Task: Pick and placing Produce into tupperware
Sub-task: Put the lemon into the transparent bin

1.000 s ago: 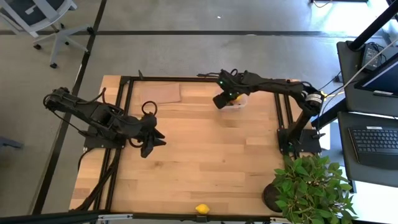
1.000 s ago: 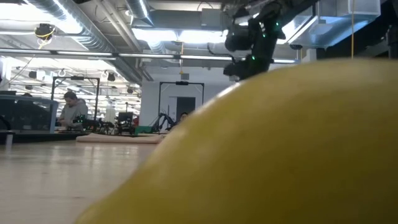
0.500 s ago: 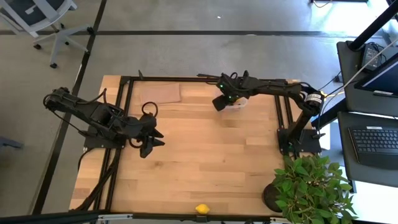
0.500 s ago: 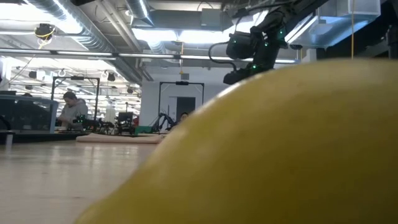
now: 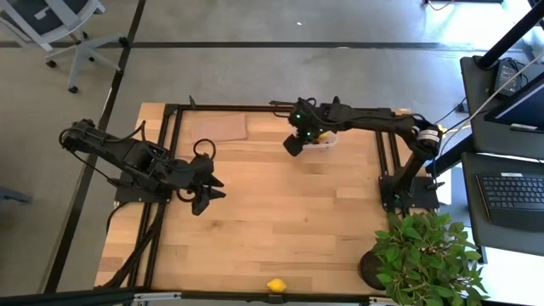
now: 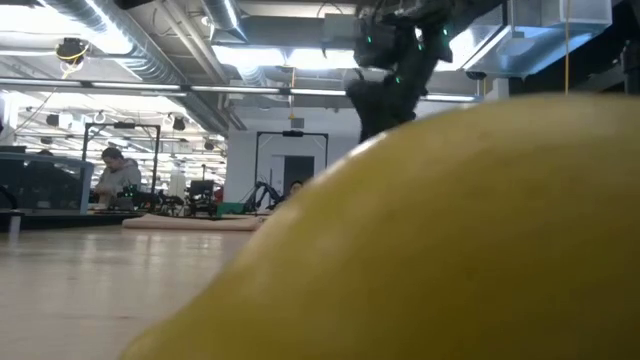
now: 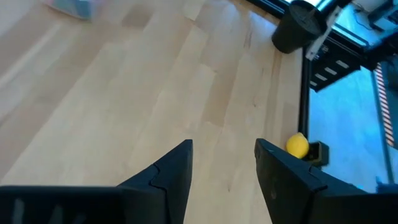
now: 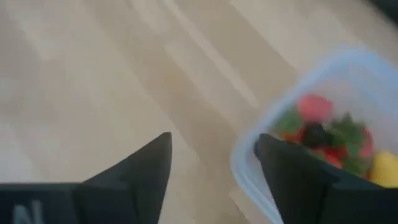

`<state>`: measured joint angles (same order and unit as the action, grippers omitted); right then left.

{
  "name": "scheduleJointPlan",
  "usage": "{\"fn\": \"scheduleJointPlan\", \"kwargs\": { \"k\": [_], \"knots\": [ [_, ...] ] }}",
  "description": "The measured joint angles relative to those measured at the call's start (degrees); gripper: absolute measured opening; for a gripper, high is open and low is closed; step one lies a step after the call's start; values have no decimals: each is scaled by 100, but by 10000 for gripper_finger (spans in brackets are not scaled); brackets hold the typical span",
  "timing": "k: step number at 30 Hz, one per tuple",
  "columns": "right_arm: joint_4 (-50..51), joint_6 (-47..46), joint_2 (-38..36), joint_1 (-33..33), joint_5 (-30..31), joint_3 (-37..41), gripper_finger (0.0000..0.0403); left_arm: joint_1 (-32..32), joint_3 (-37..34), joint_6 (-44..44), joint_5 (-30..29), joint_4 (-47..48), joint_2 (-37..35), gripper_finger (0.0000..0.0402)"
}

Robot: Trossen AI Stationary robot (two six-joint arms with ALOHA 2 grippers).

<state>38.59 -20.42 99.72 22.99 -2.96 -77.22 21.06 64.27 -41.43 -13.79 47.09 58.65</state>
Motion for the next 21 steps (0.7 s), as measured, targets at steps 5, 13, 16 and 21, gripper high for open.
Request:
{"fn": "scheduleJointPlan", "kwargs": {
  "k": [5,13,16,21],
  "knots": [
    [61,1019,0,-537,13,-649,272,-4,0,0,-270,2,0,160],
    [69,1854,-7,-2043,-201,-1733,283,-4,0,0,-326,2,0,158],
    [31,2071,-7,-2753,-217,-1806,283,-4,0,2,-330,2,0,162],
    [5,2070,53,-3812,-6,-1804,283,-4,0,225,-479,3,0,163]
  ]
}}
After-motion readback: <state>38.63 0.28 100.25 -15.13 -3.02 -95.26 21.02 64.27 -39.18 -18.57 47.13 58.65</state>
